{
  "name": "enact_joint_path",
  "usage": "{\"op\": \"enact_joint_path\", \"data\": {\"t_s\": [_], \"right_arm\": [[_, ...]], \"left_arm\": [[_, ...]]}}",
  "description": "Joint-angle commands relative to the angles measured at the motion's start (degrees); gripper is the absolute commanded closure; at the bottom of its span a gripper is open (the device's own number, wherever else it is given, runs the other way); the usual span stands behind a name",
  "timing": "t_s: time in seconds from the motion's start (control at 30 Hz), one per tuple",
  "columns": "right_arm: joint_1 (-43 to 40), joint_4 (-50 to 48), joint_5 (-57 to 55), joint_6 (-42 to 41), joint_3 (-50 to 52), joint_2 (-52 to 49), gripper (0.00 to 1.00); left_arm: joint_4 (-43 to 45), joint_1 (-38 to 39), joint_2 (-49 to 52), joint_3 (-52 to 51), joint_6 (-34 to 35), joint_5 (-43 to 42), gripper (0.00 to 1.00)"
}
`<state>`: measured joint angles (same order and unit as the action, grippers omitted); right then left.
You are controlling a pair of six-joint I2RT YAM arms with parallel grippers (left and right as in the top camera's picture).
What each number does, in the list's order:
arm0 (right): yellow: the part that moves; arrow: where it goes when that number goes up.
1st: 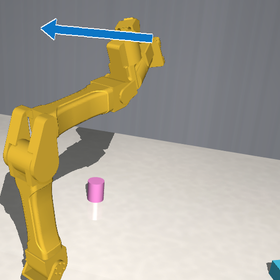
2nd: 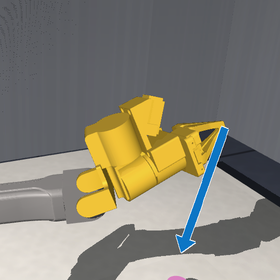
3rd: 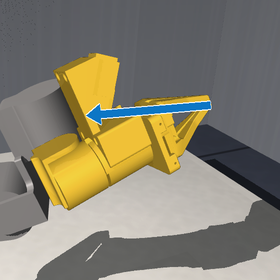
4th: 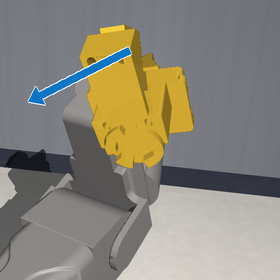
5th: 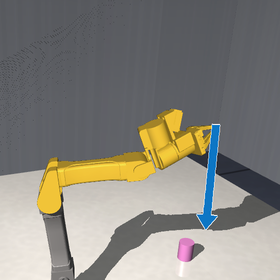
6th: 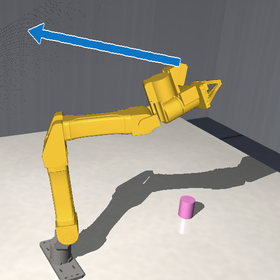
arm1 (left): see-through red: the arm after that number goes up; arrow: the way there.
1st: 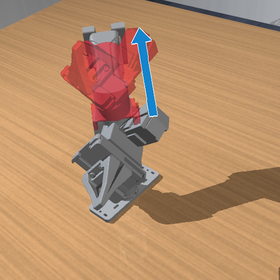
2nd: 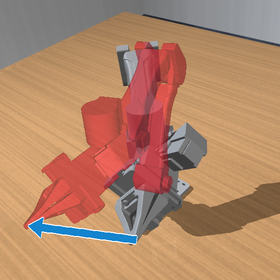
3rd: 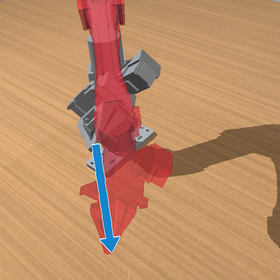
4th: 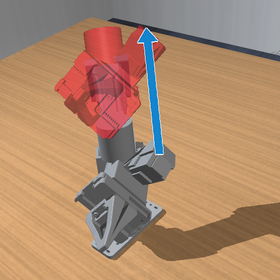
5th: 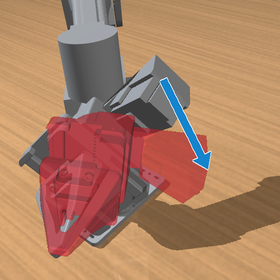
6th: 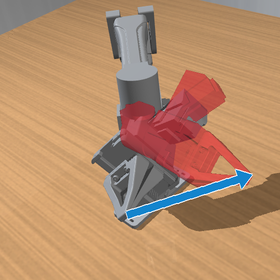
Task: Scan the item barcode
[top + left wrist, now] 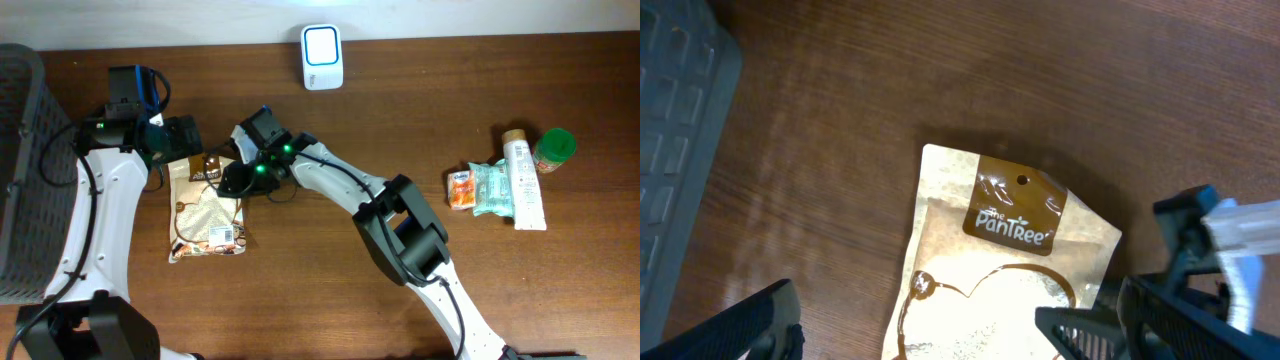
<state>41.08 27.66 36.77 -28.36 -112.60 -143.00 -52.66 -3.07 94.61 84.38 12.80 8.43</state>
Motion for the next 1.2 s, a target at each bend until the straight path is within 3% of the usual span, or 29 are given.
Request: {"op": "enact_joint_path", "data": {"t_s": [0.0, 0.23, 0.47, 0.63, 0.8, 1.0, 1.17], "right_arm": [[0.5, -0.1, 0.1, -1.6, 0.2, -3.6, 0.62], [-1.2, 3.4, 0.1, -1.5, 0.2, -3.5, 0.96], [-7.7, 14.6, 0.1, 4.2, 0.1, 0.6, 0.96], [-12.8, 29.3, -0.5, 13.2, 0.1, 5.1, 0.96], [-16.9, 45.2, -13.5, 17.1, 0.1, 6.6, 0.95], [-22.6, 53.7, -24.2, 20.1, 0.1, 6.7, 0.95], [-25.0, 57.7, -23.5, 25.4, -0.6, 8.3, 0.83]], "left_arm": [[0.1, -0.1, -0.2, 0.8, -1.1, 0.4, 0.01], [0.1, -0.1, -0.2, 0.8, -1.1, 0.4, 0.01], [0.1, -0.1, -0.2, 0.8, -1.1, 0.4, 0.01], [0.1, -0.1, -0.2, 0.8, -1.1, 0.4, 0.01], [0.1, -0.1, -0.2, 0.8, -1.1, 0.4, 0.01], [0.1, -0.1, -0.2, 0.8, -1.1, 0.4, 0.01], [0.1, -0.1, -0.2, 0.8, -1.1, 0.4, 0.01]]}}
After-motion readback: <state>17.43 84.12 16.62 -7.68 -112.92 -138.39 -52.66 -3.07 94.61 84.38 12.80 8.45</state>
